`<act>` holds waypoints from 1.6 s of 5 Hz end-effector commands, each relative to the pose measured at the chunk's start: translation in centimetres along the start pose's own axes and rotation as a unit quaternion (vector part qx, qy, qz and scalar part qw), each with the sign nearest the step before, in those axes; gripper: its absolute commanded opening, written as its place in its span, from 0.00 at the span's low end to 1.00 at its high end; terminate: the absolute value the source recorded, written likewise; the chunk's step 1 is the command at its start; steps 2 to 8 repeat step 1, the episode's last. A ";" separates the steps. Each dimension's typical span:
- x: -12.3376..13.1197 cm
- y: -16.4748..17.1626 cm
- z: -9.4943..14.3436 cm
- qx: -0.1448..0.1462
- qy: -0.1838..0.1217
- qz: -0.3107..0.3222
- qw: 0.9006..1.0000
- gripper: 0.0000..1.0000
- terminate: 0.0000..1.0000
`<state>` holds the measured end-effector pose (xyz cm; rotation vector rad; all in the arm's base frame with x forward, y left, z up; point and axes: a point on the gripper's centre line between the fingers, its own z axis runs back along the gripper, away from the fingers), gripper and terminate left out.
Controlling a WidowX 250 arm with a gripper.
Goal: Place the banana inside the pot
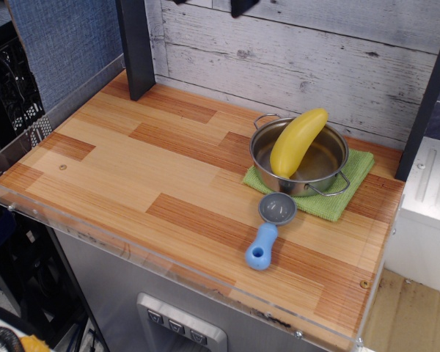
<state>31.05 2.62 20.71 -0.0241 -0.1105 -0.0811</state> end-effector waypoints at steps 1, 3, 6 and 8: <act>-0.1 0.6 1.8 0.004 -0.029 -0.001 1.000 1.00 1.00; -0.1 0.6 1.8 0.004 -0.029 -0.001 1.000 1.00 1.00; -0.1 0.6 1.8 0.004 -0.029 -0.001 1.000 1.00 1.00; -0.1 0.6 1.8 0.004 -0.029 -0.001 1.000 1.00 1.00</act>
